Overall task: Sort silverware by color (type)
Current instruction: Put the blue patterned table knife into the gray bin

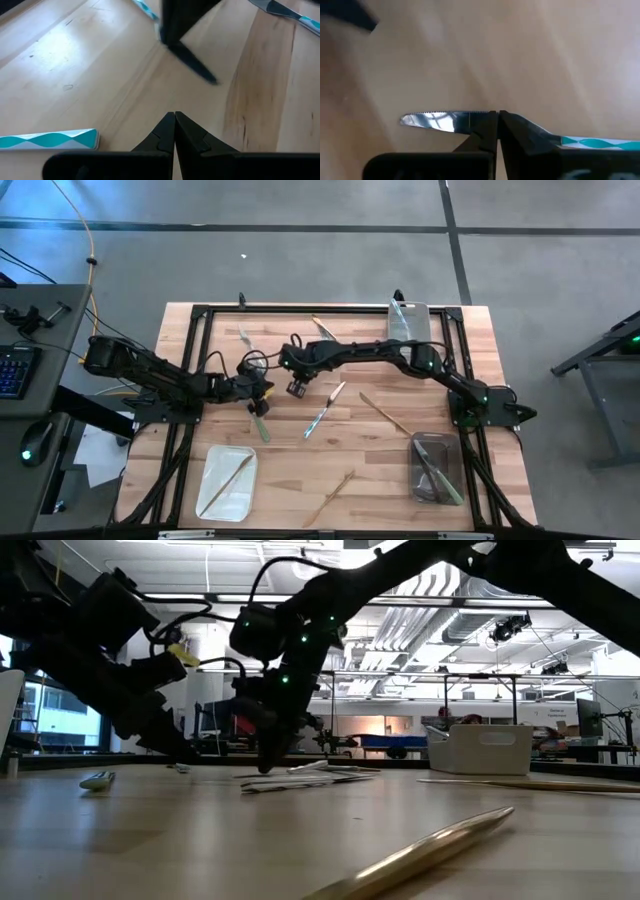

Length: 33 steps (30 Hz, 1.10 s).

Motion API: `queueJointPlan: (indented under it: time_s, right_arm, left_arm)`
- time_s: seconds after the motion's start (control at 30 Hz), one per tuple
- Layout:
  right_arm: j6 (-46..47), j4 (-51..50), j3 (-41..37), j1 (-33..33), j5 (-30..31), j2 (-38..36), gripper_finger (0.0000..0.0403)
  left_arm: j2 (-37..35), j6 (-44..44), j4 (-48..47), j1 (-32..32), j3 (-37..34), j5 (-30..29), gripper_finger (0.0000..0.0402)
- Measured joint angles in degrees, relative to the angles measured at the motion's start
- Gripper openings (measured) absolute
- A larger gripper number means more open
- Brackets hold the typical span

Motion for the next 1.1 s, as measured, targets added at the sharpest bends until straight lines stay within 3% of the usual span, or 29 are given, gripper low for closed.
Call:
queueJointPlan:
  time_s: [0.23, 0.53, 0.63, 0.77, 0.9, 1.1]
  right_arm:
    - [-1.0, -10.1, 0.2, 3.3, -3.6, -0.8, 0.0002]
    - [3.9, -18.4, -0.2, 6.2, 8.2, -6.2, 0.0002]
    - [6.5, -18.1, -3.6, 7.0, 11.4, -8.3, 0.0001]
    - [11.8, -11.2, -13.9, 7.1, 12.8, -12.6, 0.0]
    - [19.2, 4.1, -25.5, 4.9, 15.6, -18.1, 0.0]
    - [29.4, 17.5, -35.3, 1.0, 15.8, -19.8, 0.0028]
  left_arm:
    - [0.0, -1.1, -0.7, -0.8, 0.0, -1.1, 0.0]
    - [0.0, -4.1, -1.7, -0.8, 0.0, -2.1, 0.0]
    - [0.0, -5.5, -2.5, -0.8, 0.0, -2.0, 0.0]
    - [0.0, -6.2, -3.0, -0.8, 0.0, -1.9, 0.0]
    - [0.0, -7.0, -2.5, -0.8, 0.0, -1.9, 0.0]
    - [0.0, -8.4, -2.4, -0.8, 0.0, -1.8, 0.0]
